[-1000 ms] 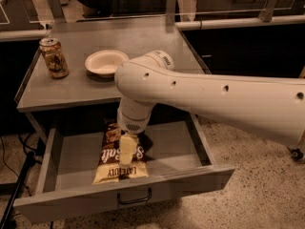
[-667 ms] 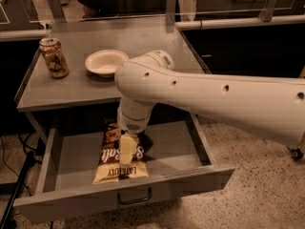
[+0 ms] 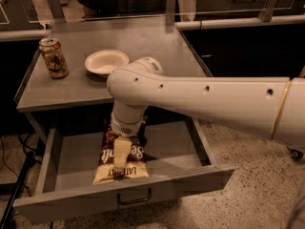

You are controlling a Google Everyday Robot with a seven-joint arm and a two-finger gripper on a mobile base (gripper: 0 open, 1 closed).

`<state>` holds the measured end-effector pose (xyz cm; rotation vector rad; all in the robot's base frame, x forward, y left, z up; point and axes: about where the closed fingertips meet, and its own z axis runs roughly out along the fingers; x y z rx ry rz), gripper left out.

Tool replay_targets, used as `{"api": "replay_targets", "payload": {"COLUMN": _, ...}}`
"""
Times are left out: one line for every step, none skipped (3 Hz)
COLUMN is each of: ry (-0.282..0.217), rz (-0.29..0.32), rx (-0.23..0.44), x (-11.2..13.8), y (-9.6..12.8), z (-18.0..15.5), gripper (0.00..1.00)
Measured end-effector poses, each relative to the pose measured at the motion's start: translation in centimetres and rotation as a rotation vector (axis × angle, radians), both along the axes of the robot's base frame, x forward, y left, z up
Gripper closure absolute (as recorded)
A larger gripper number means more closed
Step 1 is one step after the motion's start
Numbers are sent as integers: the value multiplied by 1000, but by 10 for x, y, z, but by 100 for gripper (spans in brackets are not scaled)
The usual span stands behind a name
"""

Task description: Pick brown chip bag from top drawer and place on counter

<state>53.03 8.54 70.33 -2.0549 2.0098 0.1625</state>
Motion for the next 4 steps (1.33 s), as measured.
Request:
{"api": "replay_targets", "payload": {"ry": 17, "rz": -12, "rx": 6, "x": 0, "y": 3, "z": -13, "gripper": 0}}
{"api": "replay_targets", "payload": {"ry": 36, "rz": -40, "rx": 22, "x": 1, "y": -1, "z": -27, "gripper": 0}}
{"api": "replay_targets", "payload": {"ry": 43, "rz": -72, "rx": 39, "x": 6, "y": -8, "z": -43, "gripper": 0}}
{"api": "replay_targets", "payload": {"ry": 46, "rz": -94, "rx": 52, "x": 11, "y": -14, "z": -54, "gripper": 0}}
